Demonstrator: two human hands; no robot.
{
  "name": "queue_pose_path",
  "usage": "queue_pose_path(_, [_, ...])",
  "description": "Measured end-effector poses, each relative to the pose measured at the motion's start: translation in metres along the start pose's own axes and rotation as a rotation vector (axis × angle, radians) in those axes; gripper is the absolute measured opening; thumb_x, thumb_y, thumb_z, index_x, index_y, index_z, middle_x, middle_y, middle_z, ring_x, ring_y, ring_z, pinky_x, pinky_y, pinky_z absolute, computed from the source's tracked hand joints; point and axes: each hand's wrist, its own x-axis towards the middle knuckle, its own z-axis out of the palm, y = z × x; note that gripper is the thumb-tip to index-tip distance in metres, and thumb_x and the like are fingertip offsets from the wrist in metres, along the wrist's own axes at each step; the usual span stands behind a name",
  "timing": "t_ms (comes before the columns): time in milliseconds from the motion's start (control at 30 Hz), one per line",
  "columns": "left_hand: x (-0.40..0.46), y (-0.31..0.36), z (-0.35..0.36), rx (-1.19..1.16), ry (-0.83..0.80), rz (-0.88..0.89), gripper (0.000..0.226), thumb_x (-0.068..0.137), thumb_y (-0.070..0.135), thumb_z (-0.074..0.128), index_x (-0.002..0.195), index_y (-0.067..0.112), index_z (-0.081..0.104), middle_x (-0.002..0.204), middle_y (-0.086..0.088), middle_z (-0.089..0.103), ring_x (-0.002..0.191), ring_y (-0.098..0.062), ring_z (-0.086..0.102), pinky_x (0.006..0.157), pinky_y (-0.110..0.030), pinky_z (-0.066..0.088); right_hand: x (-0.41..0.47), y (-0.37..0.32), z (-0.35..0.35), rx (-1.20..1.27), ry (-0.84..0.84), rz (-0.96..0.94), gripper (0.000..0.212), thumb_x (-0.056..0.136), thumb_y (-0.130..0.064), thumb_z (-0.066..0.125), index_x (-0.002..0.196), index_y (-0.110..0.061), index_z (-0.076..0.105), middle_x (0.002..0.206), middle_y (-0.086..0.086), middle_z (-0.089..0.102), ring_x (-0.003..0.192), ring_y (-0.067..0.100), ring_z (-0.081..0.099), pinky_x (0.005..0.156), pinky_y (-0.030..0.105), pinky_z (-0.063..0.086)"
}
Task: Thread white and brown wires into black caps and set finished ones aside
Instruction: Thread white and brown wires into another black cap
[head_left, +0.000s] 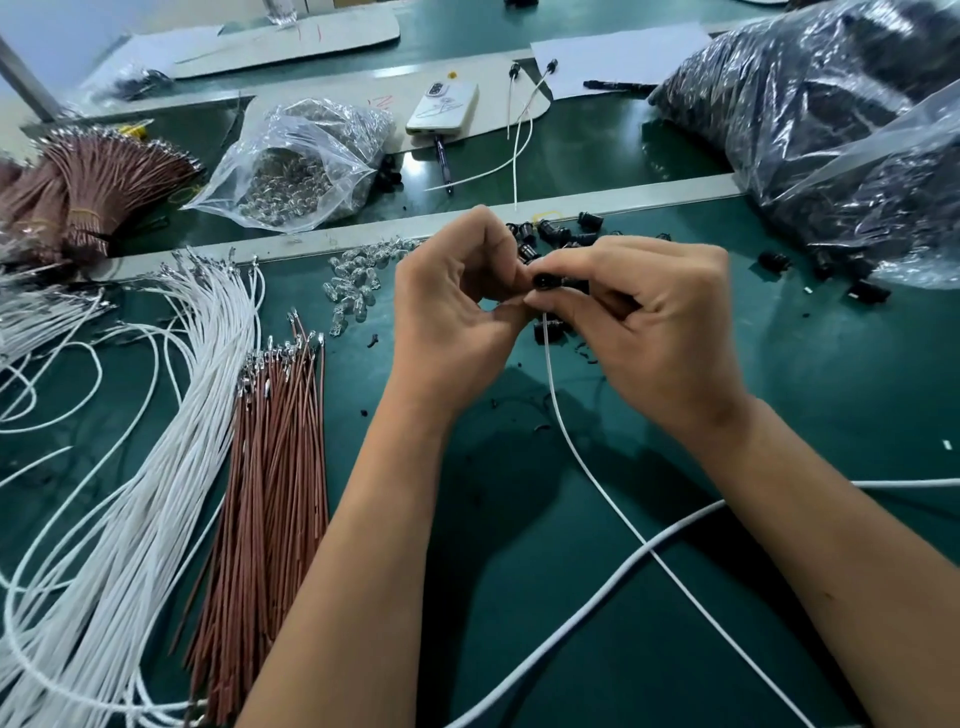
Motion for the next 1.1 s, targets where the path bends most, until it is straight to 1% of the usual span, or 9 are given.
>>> queue_pose_path(133, [-0.002,0.0,0.003,0.049,0.006,0.011,0.04,0.074,-0.02,0.072,0.078,0.007,0.042,0.067,-0.004,0.048,0.063,-0.011,0.042,0.061,-0.023,0.04,-0.004,0.003,0.003,0.0,0.025,0.008,0.012,0.089,-0.006,0.082,0.097,0.002,0.08,0.081,-0.028,0.052,0.064,-0.013,0.049,0.068,0.005,0.034])
queue_pose_path(300, [-0.003,-0.005,0.004,0.114,0.001,0.018,0.036,0.076,-0.012,0.075,0.078,0.0,0.041,0.066,0.004,0.047,0.063,-0.013,0.041,0.058,-0.026,0.04,-0.007,0.003,0.004,-0.009,0.032,0.041,0.011,0.091,-0.009,0.081,0.096,0.0,0.08,0.069,-0.004,0.061,0.058,0.003,0.046,0.061,0.015,0.038])
queue_pose_path(400, [-0.004,-0.008,0.006,0.03,0.009,-0.043,0.029,0.08,-0.005,0.078,0.089,0.001,0.05,0.067,0.006,0.056,0.061,-0.009,0.052,0.06,-0.026,0.046,-0.008,0.008,0.006,0.012,0.057,0.082,0.01,0.09,-0.012,0.082,0.096,-0.004,0.08,0.067,-0.024,0.053,0.056,0.001,0.042,0.061,0.013,0.035])
queue_pose_path(567, [-0.003,-0.005,0.01,-0.194,0.014,-0.204,0.028,0.081,-0.008,0.077,0.102,0.001,0.061,0.088,-0.024,0.073,0.079,-0.031,0.071,0.08,-0.05,0.061,-0.003,0.008,0.007,0.196,0.008,0.322,0.008,0.09,-0.025,0.081,0.097,-0.023,0.077,0.064,0.01,0.064,0.055,0.015,0.047,0.056,0.019,0.043])
queue_pose_path(667, [-0.003,-0.004,0.012,-0.251,0.065,-0.245,0.023,0.081,-0.007,0.077,0.098,-0.002,0.062,0.085,-0.025,0.074,0.073,-0.03,0.072,0.07,-0.044,0.062,-0.001,0.009,0.007,0.209,-0.039,0.355,0.009,0.097,-0.037,0.071,0.097,-0.028,0.071,0.072,0.003,0.071,0.058,0.014,0.061,0.056,0.024,0.047])
queue_pose_path(800, [-0.001,-0.006,0.006,-0.238,0.183,-0.338,0.02,0.08,-0.003,0.08,0.088,0.007,0.064,0.076,-0.011,0.076,0.06,-0.023,0.071,0.062,-0.027,0.055,0.001,0.021,0.002,-0.07,-0.147,0.461,0.042,0.106,-0.052,0.046,0.099,-0.012,0.055,0.063,-0.006,0.055,0.058,0.01,0.049,0.057,0.027,0.034])
queue_pose_path(867, [-0.001,-0.007,0.001,-0.272,0.233,-0.394,0.016,0.082,0.002,0.079,0.086,0.012,0.066,0.076,-0.007,0.076,0.059,-0.019,0.068,0.062,-0.027,0.054,0.002,0.027,0.001,-0.21,-0.247,0.512,0.039,0.108,-0.043,0.047,0.093,-0.009,0.057,0.076,-0.003,0.057,0.075,0.019,0.053,0.069,0.031,0.033])
queue_pose_path(967, [0.0,-0.009,-0.004,-0.307,0.268,-0.464,0.008,0.086,0.012,0.078,0.091,0.01,0.071,0.078,-0.005,0.075,0.06,-0.016,0.064,0.062,-0.025,0.05,0.003,0.031,0.001,-0.277,-0.33,0.511,0.021,0.104,-0.018,0.055,0.091,-0.005,0.065,0.091,0.007,0.061,0.09,0.023,0.054,0.079,0.023,0.031])
queue_pose_path(1100, [0.0,-0.011,-0.007,-0.292,0.267,-0.52,0.006,0.087,0.012,0.078,0.085,0.014,0.073,0.075,-0.005,0.073,0.06,-0.015,0.059,0.064,-0.026,0.049,0.002,0.032,-0.006,-0.276,-0.413,0.436,0.017,0.094,0.0,0.06,0.097,-0.01,0.074,0.094,0.001,0.061,0.081,0.011,0.051,0.076,0.005,0.032])
